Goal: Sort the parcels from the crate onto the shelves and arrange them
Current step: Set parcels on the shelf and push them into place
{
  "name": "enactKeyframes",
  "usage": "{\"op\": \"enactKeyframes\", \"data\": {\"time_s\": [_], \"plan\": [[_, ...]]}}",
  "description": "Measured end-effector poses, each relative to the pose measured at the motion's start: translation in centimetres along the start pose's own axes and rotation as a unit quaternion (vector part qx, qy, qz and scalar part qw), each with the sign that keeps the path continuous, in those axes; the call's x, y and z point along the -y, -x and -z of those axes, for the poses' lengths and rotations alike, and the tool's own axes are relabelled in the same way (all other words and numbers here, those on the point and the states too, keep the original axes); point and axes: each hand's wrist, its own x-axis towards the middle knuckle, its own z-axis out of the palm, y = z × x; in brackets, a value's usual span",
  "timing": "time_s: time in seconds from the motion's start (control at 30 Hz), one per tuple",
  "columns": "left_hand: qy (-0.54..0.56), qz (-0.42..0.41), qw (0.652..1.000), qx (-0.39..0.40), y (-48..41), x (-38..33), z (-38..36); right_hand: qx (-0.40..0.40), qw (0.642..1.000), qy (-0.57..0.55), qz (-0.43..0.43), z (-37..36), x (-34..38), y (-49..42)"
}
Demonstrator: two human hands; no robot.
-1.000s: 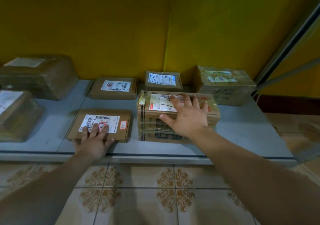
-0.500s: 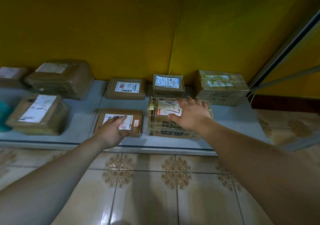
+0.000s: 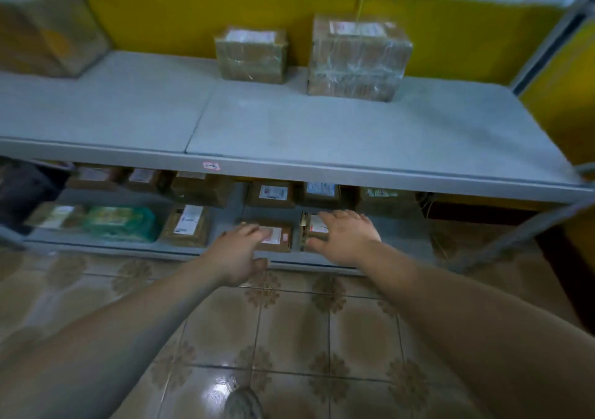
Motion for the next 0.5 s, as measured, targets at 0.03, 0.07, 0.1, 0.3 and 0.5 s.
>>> {"op": "enactKeyframes", "data": {"time_s": [0.03,0.07,0.1,0.3,0.5], "plan": [[-0.007,-0.001,1.000,-0.009,2.0,-0.5,1.7,-0.012,1.000,0.005,0.011,1.7,0.7,1.6],[-0.009,0.002,1.000,-0.023,4.0,-0.9,3.5,-0.027,0.999,0.013,0.023,3.5,1.4,3.0],[-0.009,0.006,0.999,-0.041,6.0,-1.3,5.2,-0.044,0.998,0.021,0.036,5.2,2.2,4.3],[-0.013,0.034,0.988,-0.149,18.1,-3.0,14.6,-0.131,0.986,0.036,0.099,16.2,8.0,12.7],[-0.007,0.077,0.968,-0.238,29.1,-0.6,21.3,-0.226,0.961,0.049,0.153,23.9,16.9,19.1]]}}
